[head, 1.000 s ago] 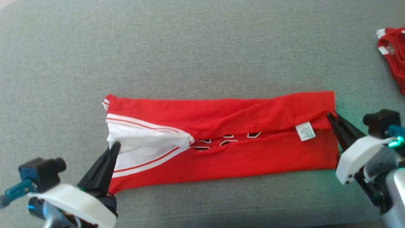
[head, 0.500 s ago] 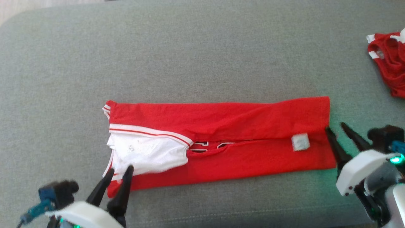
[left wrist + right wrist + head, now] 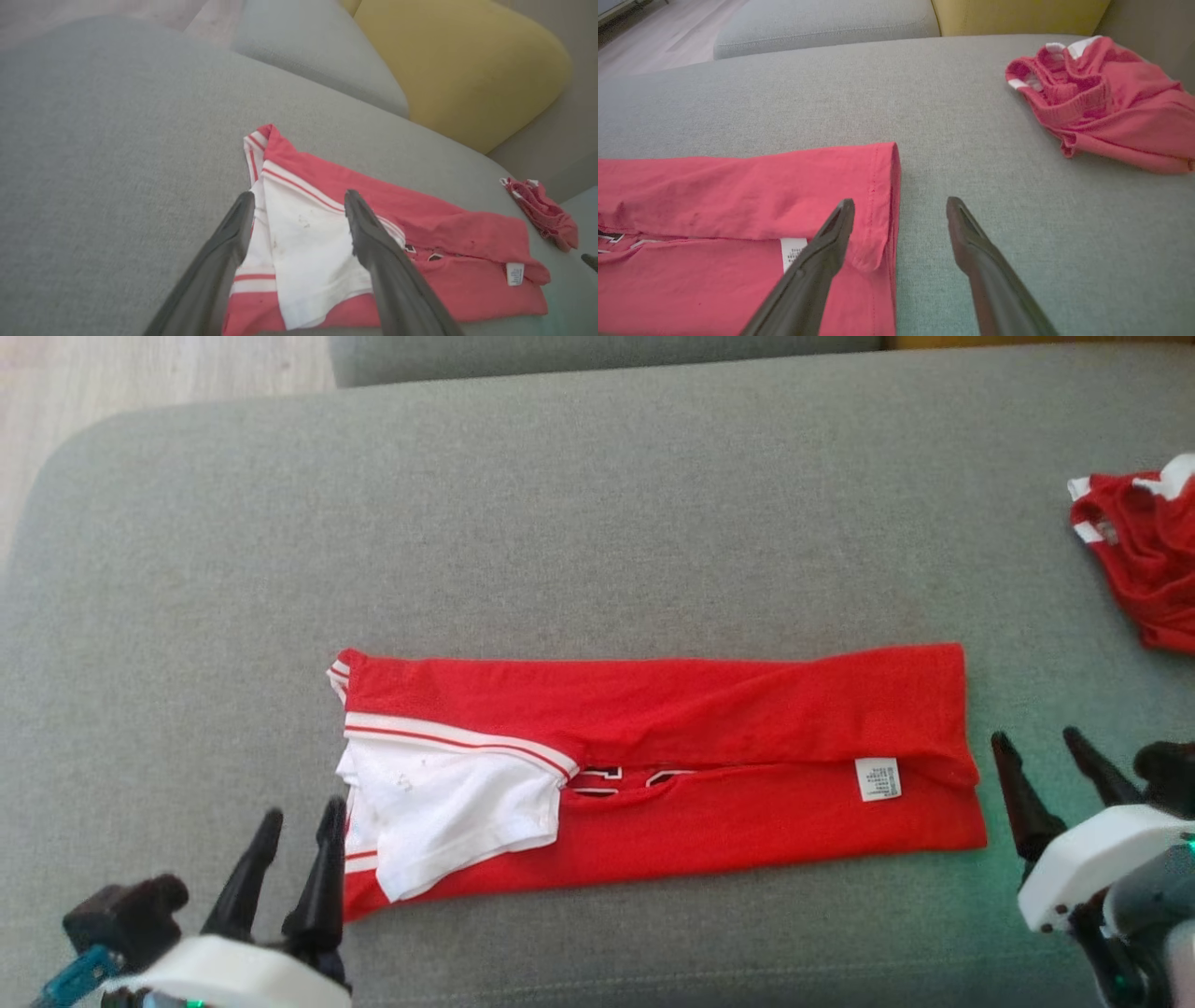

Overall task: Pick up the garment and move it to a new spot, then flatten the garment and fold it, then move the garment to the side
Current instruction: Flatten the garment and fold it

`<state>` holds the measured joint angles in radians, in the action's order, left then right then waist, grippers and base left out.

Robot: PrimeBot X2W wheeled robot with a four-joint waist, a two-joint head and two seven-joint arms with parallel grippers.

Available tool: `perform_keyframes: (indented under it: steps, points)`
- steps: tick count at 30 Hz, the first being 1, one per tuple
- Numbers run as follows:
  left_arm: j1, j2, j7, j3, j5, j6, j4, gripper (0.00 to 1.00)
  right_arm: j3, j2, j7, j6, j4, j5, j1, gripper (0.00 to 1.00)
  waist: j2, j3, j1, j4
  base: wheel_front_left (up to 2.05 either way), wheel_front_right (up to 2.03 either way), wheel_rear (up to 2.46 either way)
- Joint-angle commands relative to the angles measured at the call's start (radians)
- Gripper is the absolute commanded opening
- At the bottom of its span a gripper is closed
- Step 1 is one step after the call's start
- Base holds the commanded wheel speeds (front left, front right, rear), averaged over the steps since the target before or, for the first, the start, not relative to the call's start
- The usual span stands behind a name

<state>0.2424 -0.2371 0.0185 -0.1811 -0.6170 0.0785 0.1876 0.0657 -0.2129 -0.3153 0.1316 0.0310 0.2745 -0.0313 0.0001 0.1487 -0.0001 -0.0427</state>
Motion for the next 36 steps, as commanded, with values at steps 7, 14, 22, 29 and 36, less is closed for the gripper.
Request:
perform_keyframes:
  steps: [7, 14, 22, 29, 36]
  points:
    - [-0.094, 0.039, 0.063, 0.015, 0.029, 0.008, -0.025, 1.0, -0.03, -0.011, -0.113, -0.001, 0.07, 0.015, 0.103, 1.0, -0.0001, -0.025, 0.0001, 0.006, 0.0, 0.0, 0.0]
    - [-0.107, 0.048, 0.088, 0.006, 0.037, 0.006, -0.058, 1.0, -0.043, -0.03, -0.146, -0.001, 0.191, 0.011, 0.186, 1.0, -0.0001, -0.019, 0.0001, 0.034, 0.0, 0.0, 0.0]
    - [-0.112, 0.054, 0.108, 0.0, 0.035, 0.003, -0.085, 1.0, -0.061, -0.046, -0.187, -0.001, 0.303, 0.013, 0.211, 1.0, -0.0001, -0.009, 0.0001, 0.07, 0.0, 0.0, 0.0]
    - [-0.118, 0.049, 0.126, 0.009, 0.034, 0.004, -0.091, 1.0, -0.095, -0.049, -0.221, -0.001, 0.328, 0.037, 0.206, 1.0, -0.0001, -0.001, 0.0001, 0.077, 0.0, 0.0, 0.0]
    - [-0.139, 0.041, 0.139, 0.009, 0.047, 0.007, -0.096, 1.0, -0.115, -0.038, -0.23, -0.001, 0.347, 0.042, 0.215, 0.42, -0.0001, 0.003, 0.0001, 0.069, 0.0, 0.0, 0.0]
